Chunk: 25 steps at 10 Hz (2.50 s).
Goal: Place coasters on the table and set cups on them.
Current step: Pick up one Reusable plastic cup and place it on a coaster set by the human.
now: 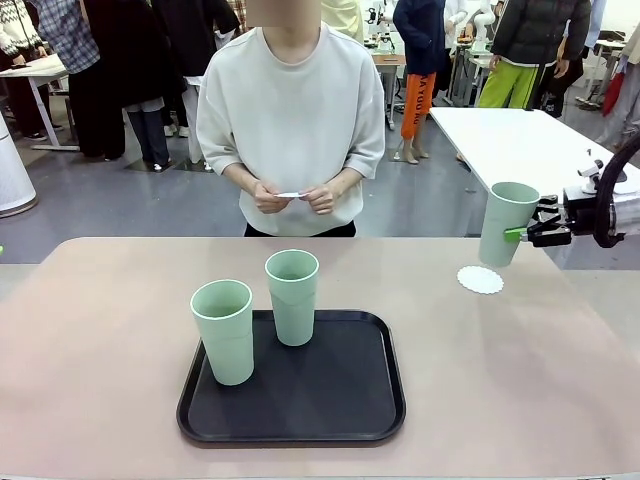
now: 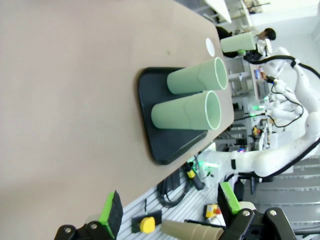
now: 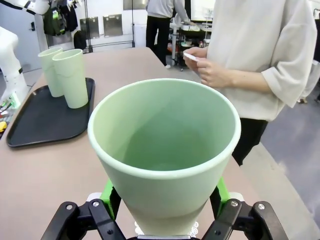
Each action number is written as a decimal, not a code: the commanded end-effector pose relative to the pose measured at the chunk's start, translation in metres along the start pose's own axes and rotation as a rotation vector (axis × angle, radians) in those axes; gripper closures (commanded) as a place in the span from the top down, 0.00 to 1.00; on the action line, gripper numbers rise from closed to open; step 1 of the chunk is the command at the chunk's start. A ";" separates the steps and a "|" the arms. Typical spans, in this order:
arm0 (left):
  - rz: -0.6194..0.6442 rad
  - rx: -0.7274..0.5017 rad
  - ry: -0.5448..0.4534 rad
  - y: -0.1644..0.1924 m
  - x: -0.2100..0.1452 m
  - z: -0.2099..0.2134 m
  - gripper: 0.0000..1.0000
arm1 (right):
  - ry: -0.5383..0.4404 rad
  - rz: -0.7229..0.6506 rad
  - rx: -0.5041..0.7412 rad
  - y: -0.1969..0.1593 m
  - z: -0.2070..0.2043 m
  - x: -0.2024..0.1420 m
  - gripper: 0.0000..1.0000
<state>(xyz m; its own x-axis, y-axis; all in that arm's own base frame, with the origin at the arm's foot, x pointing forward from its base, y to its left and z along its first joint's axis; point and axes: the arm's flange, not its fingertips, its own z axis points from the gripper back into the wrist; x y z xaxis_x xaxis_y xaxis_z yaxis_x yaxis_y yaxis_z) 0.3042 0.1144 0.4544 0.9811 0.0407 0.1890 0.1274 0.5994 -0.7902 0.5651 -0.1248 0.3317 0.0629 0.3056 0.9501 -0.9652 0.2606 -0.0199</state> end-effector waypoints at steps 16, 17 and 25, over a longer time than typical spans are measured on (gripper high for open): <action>-0.004 -0.014 -0.005 0.000 0.000 0.001 1.00 | 0.025 -0.068 0.049 -0.009 -0.023 -0.032 0.85; -0.004 -0.014 -0.005 0.000 0.000 0.001 1.00 | 0.025 -0.068 0.049 -0.009 -0.023 -0.032 0.85; -0.004 -0.014 -0.005 0.000 0.000 0.001 1.00 | -0.014 -0.061 0.056 -0.014 -0.016 -0.034 0.85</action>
<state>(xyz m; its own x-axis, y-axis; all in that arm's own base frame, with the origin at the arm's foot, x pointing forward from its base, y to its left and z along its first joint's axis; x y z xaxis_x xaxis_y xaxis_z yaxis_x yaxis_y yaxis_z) 0.3042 0.1144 0.4544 0.9811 0.0407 0.1890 0.1274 0.5994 -0.7902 0.5762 -0.1206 0.2938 0.1392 0.3025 0.9429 -0.9684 0.2408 0.0657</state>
